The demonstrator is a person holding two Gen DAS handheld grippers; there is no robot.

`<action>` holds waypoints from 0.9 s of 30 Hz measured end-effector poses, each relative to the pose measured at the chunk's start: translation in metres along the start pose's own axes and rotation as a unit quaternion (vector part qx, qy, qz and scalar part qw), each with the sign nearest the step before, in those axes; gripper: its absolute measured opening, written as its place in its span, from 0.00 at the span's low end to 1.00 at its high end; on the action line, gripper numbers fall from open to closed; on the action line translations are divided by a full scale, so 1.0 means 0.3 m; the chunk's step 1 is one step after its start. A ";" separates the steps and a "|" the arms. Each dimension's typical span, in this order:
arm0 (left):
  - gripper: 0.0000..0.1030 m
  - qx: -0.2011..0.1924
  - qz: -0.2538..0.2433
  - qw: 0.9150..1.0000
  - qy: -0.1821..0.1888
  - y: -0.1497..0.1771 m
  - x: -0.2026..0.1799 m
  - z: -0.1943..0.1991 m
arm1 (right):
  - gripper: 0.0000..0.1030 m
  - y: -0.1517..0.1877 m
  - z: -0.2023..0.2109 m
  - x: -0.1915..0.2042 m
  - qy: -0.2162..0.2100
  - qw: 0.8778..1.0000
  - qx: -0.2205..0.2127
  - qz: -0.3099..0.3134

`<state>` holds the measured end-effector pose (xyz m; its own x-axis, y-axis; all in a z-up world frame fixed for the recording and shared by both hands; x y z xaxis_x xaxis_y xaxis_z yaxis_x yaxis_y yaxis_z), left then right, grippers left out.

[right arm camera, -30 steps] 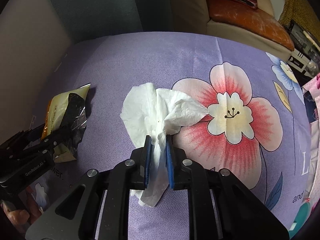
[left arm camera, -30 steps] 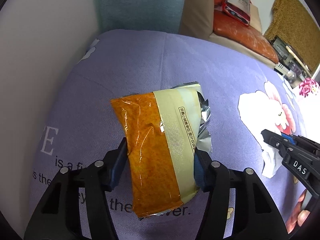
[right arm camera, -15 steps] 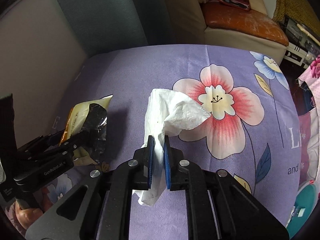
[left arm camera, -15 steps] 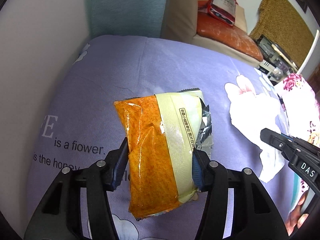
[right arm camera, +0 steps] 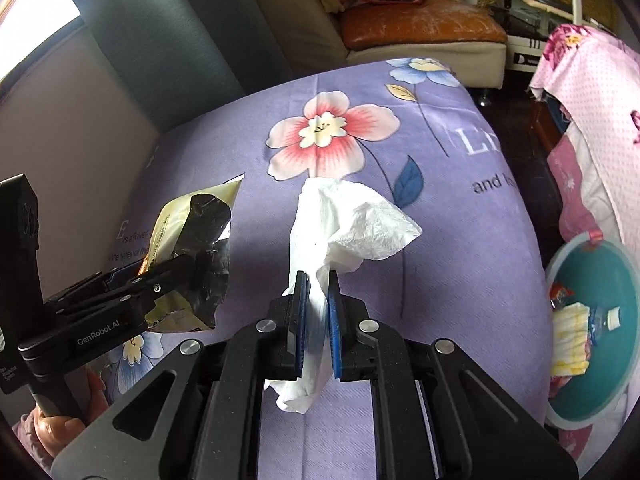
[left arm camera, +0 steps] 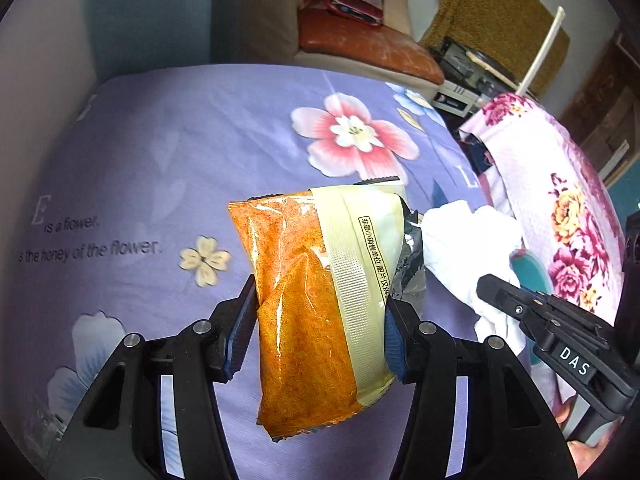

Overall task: Collect trash
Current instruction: 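Carry the orange bag and white tissue over the wastebasket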

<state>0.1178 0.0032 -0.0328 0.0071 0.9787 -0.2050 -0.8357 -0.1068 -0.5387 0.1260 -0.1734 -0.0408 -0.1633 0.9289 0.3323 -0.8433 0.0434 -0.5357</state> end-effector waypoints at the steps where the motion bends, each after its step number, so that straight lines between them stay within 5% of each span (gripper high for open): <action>1: 0.54 0.004 -0.008 1.000 0.005 0.019 -0.035 0.002 | 0.09 0.017 0.025 -0.030 0.004 1.000 -0.005 -0.009; 13: 0.54 0.022 -0.118 0.992 0.028 0.116 -0.428 -0.009 | 0.09 0.161 0.282 -0.387 0.030 0.991 -0.073 -0.104; 27: 0.54 0.040 -0.203 0.978 0.037 0.190 -0.758 -0.054 | 0.10 0.271 0.458 -0.654 0.043 0.976 -0.131 -0.170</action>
<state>0.0774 -0.2284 -0.0301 0.3845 0.9218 -0.0487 -0.7961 0.3045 -0.5229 0.0190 -0.4028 -0.0429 0.1558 0.8717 0.4646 -0.6789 0.4361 -0.5906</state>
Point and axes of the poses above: each gripper's, at about its wrist camera, not at the fingertips, and z roughly against the way its jaws point, x to its left, y to its underside, the point moved 2 cm from there along -z, roughly the way its jaws point, and after that the axes turned 4 degrees about -x, right-handed, at the moved point
